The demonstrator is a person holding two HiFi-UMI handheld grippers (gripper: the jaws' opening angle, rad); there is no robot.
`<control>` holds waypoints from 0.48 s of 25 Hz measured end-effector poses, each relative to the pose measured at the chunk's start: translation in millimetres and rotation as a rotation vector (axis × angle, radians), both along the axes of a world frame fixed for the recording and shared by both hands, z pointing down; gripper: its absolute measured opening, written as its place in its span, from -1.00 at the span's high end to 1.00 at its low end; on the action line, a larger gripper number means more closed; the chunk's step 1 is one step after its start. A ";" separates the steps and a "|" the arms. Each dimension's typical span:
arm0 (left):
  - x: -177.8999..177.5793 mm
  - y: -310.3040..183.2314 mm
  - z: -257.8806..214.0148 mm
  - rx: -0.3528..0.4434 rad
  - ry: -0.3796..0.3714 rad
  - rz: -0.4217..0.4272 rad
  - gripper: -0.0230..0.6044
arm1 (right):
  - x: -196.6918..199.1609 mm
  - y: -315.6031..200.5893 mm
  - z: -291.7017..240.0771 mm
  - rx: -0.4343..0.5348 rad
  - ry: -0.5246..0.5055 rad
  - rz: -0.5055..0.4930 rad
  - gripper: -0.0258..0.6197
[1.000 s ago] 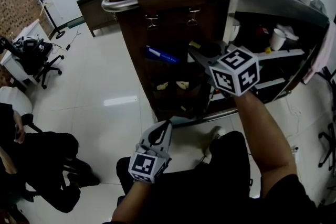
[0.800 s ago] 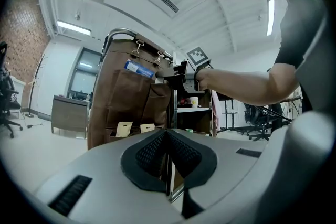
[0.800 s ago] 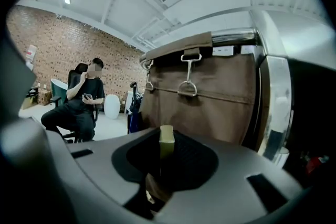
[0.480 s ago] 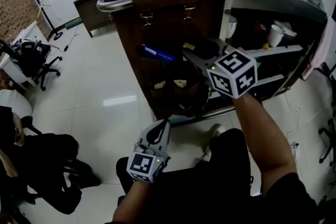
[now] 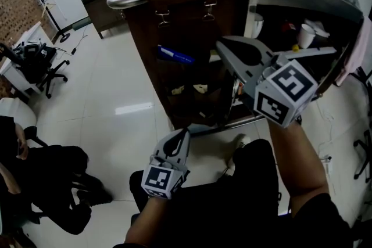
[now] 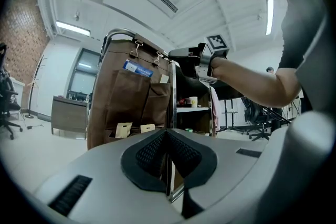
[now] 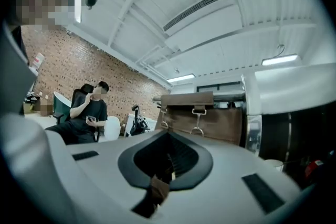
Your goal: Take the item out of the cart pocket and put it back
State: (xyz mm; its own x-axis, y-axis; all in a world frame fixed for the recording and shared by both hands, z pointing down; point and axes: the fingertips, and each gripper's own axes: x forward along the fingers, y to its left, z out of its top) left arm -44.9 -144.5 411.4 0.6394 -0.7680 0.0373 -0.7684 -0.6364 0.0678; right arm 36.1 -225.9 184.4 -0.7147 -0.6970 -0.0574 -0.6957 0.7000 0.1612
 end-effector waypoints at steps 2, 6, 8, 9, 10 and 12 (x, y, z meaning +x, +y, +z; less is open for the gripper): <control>-0.9 -0.7 0.4 0.011 -0.001 -0.002 0.93 | -1.4 15.8 -4.1 0.008 -0.020 -0.022 0.91; -1.0 -0.8 1.1 0.011 0.000 -0.004 0.93 | -0.7 46.7 -5.3 0.040 -0.066 -0.043 0.91; 0.4 -0.3 0.6 0.008 -0.006 0.001 0.93 | 0.8 59.6 -0.2 0.045 -0.091 -0.049 0.91; 1.1 -0.3 0.5 0.005 -0.007 0.001 0.93 | 1.8 64.9 5.4 0.039 -0.098 -0.054 0.91; 1.5 -0.3 1.0 0.004 -0.007 0.002 0.93 | 2.7 69.4 13.0 0.029 -0.102 -0.057 0.91; 1.5 -0.3 2.4 0.008 -0.006 0.003 0.93 | 4.3 75.7 33.1 0.005 -0.100 -0.054 0.91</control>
State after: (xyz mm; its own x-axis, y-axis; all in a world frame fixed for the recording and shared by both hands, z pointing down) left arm -43.5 -144.8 413.8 0.6411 -0.7666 0.0351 -0.7671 -0.6389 0.0578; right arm 40.4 -150.1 217.5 -0.7417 -0.6574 -0.1334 -0.6699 0.7362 0.0964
